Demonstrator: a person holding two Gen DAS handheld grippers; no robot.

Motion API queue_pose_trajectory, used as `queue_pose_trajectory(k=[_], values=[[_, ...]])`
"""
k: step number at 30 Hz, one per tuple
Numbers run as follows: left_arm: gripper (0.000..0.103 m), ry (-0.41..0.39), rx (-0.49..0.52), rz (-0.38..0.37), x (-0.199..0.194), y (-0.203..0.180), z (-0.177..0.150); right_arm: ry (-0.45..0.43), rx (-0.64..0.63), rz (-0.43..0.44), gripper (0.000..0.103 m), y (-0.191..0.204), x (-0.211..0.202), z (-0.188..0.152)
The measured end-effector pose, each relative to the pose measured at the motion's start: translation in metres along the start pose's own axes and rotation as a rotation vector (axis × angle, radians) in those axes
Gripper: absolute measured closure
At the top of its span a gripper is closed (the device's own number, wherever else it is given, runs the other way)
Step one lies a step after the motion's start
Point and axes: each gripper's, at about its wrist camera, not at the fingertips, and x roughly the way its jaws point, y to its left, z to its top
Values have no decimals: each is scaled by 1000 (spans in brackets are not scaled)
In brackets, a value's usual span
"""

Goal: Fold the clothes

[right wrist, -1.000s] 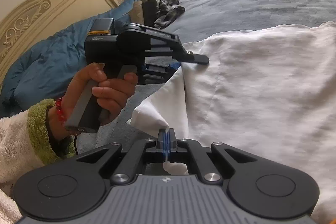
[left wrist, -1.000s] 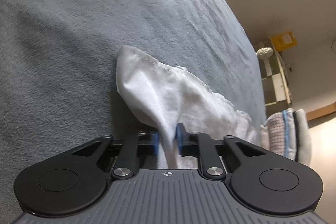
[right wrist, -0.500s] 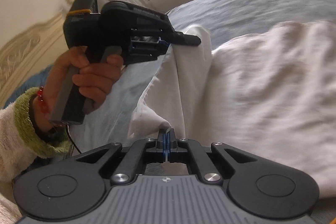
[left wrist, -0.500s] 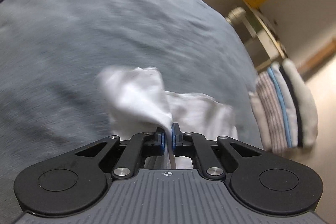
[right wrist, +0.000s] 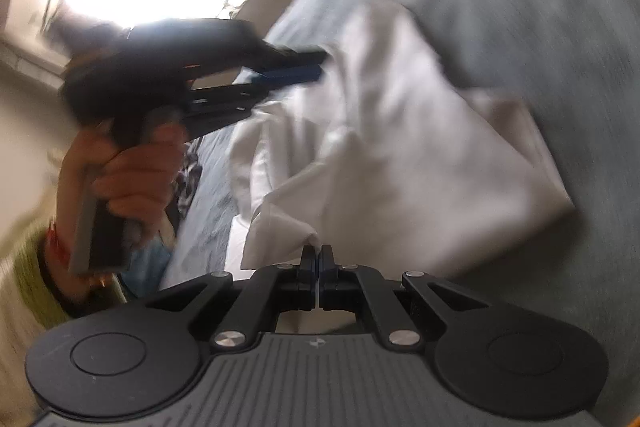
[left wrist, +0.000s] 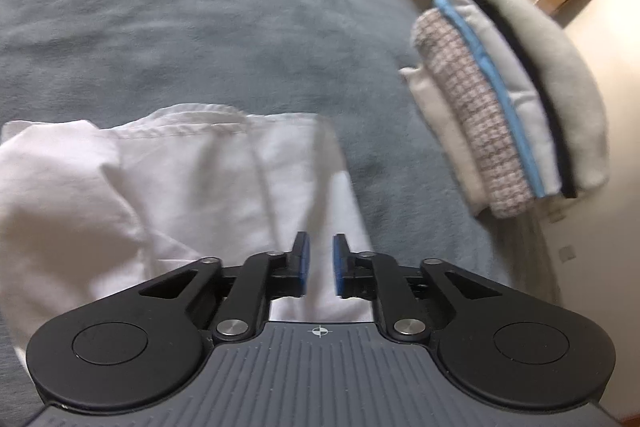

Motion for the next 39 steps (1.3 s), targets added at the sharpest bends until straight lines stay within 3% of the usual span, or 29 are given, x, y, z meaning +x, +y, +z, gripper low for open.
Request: queue_pose_trajectory(k=[2,6,9,14,19,24,28,30,32,39], values=[[67,-26,-21,-22,-7,0,0,13,65,27,102,-13,2,-1],[61,-90,-50,-63,-41,5,-7,28,118,59,100,-23,4,-3],[55,-129,-33,-37,-67,10,-19,34,108,65,100,-21,4,-3],[54,-123,77,65,-101,24,-64,46,89,73,97,-16,5,-2],[54,-111,128,131,-123,41,-110,67,2,30,78,1,7,-1],[54,-93,140,137,-130,53,-140,90,-85,-14,73,20,11,0],[54,-75,216,122,-128,47,-159,108,-155,-50,74,35,15,1],[53,-63,297,132,-122,36,-170,100,-187,-59,91,42,15,4],[53,-52,364,162,-112,26,-180,80,-216,-60,100,50,14,9],[53,-68,496,283,-84,0,-196,-43,-277,-70,101,64,0,27]])
